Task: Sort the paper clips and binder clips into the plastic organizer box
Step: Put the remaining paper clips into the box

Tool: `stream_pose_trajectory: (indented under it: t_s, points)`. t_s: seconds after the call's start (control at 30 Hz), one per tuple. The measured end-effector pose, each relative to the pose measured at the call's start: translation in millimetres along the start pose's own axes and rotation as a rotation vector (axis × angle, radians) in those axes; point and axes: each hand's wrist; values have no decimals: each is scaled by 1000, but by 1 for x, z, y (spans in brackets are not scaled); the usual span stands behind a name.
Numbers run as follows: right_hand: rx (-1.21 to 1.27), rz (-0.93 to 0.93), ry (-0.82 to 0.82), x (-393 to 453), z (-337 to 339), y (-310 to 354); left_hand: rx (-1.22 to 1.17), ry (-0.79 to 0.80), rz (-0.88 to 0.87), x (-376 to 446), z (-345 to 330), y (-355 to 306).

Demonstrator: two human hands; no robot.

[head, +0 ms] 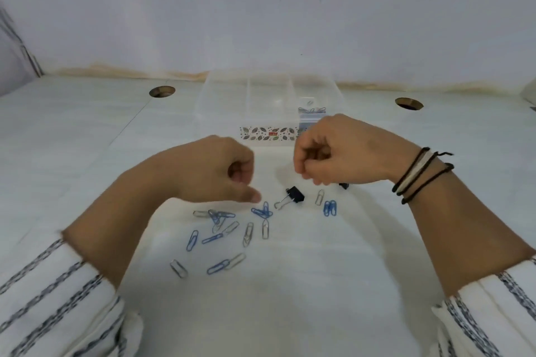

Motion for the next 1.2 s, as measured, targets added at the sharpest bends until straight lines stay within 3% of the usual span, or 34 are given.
stream_pose_trajectory:
  t_s: [0.13, 0.27, 0.4, 0.53, 0.63, 0.73, 0.8, 0.93, 1.1, 1.2]
  points:
    - [-221, -100, 207, -5, 7, -1, 196, 166, 181, -35, 14, 12]
    - [-407, -39, 208, -5, -1, 1, 280, 327, 274, -53, 11, 11]
    - [-443, -147, 332, -6, -6, 1, 268, 287, 234, -54, 4, 14]
    - [-191, -257, 480, -9, -14, 8, 169, 124, 183, -42, -11, 22]
    - [-86, -182, 401, -7, -20, 14, -15, 31, 154, -33, -23, 28]
    - [-278, 19, 175, -1, -22, 9, -165, -110, 158, -28, -28, 35]
    - [-367, 75, 169, 2, -27, 5, -198, -210, 139, -27, -32, 38]
    - [-275, 64, 199, 4, -29, 0, -230, -247, 112, -27, -35, 40]
    - [-213, -5, 26, 7, -20, -9, -255, -287, 137, -28, -27, 43]
    - [-303, 4, 11, 11, -28, -17, -232, -261, 124, -28, -29, 44]
Point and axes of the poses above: each hand's wrist, its own x-axis towards the middle knuckle, its own z-axis out of the back of the hand, y = z × x, and after that the axes turned 15 degrees about -y, right-handed
